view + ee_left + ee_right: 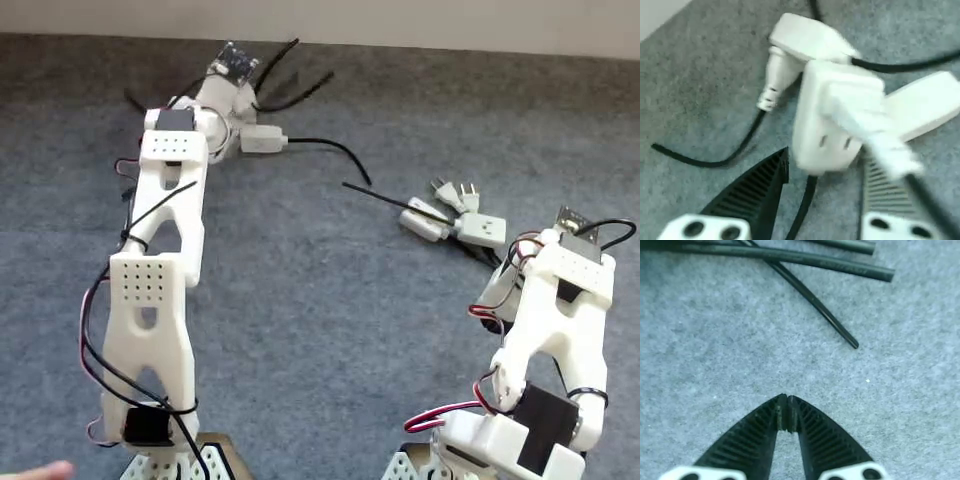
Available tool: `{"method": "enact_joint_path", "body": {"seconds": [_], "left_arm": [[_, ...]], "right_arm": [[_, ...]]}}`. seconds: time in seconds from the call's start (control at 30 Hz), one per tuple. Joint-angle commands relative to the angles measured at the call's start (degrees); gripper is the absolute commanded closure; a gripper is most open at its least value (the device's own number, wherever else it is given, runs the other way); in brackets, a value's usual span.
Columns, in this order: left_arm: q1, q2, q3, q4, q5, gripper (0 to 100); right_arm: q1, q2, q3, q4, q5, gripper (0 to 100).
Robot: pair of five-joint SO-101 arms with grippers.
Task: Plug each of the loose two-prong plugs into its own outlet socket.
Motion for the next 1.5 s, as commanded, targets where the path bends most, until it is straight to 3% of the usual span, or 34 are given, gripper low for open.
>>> {"method": "enact_joint_path", "body": {"seconds": [0.0,0.17,0.37,0.67,0.77,0.9,1.0,1.17,1.3,1.37,1.47], "left_arm": [[-1.4,-1.4,-6.7,2.2,6.3,66],[-2.4,-1.4,-20.6,10.2,7.0,66],[-4.0,-1.5,-41.9,26.8,7.0,66],[-5.3,-13.1,-40.1,45.2,7.5,66],[-6.9,-15.3,-40.0,45.4,13.7,66],[-9.5,-18.2,-39.4,45.6,22.2,66],[-10.2,-21.4,-31.6,45.6,24.4,66],[-10.1,-31.3,-7.5,45.4,24.7,66],[-9.8,-39.0,7.6,45.1,24.6,66],[-9.8,-41.5,12.7,44.6,24.6,66],[-9.6,-42.6,18.8,43.0,24.6,66]], "right_arm": [[0.2,-0.4,-0.6,-0.6,-0.6,99.1],[0.2,-0.7,-0.7,-0.6,-0.4,99.1],[-0.5,-0.9,-5.2,-0.1,-0.3,98.9],[-3.5,-0.9,-21.7,0.3,0.4,97.8],[-4.7,-0.4,-26.8,5.1,11.0,87.2],[-10.0,-0.4,-32.5,9.2,18.1,75.5],[-14.2,-0.3,-37.0,11.0,24.4,74.9],[-20.3,-0.2,-38.5,11.0,34.4,74.7],[-20.7,0.2,-38.5,10.2,41.8,74.6],[-18.1,2.8,-39.0,8.8,38.1,74.6],[-13.6,9.1,-41.0,7.1,18.9,74.7]]}}
